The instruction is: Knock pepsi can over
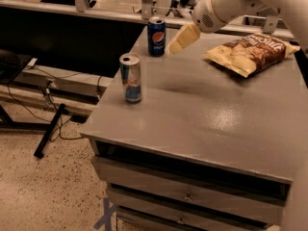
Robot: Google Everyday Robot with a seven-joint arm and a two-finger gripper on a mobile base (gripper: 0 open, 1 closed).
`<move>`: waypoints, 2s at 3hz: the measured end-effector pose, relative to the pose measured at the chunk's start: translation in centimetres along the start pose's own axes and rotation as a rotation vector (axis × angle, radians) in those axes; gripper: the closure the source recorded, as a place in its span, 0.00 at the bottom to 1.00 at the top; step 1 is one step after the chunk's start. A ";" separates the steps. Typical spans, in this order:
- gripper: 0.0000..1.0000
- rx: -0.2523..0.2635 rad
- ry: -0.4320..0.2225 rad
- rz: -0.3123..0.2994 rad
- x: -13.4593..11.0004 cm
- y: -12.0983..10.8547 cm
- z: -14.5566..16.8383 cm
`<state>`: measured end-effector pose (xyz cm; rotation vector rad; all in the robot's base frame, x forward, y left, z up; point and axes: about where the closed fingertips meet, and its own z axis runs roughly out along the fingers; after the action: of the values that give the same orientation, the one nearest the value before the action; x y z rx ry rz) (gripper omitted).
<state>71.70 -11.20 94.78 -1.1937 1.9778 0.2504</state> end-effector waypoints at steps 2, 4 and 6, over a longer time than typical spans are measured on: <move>0.00 -0.062 -0.220 0.179 -1.6 -3.2 8.7; 0.11 -0.110 -0.359 0.212 -4.1 -2.7 11.8; 0.57 -0.047 -0.428 0.231 -5.4 -3.7 13.2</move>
Offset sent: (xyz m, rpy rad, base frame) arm 0.1123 0.0615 -0.0529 0.4418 0.0186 -0.0398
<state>82.97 -2.68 90.73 -0.8517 1.7320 0.6195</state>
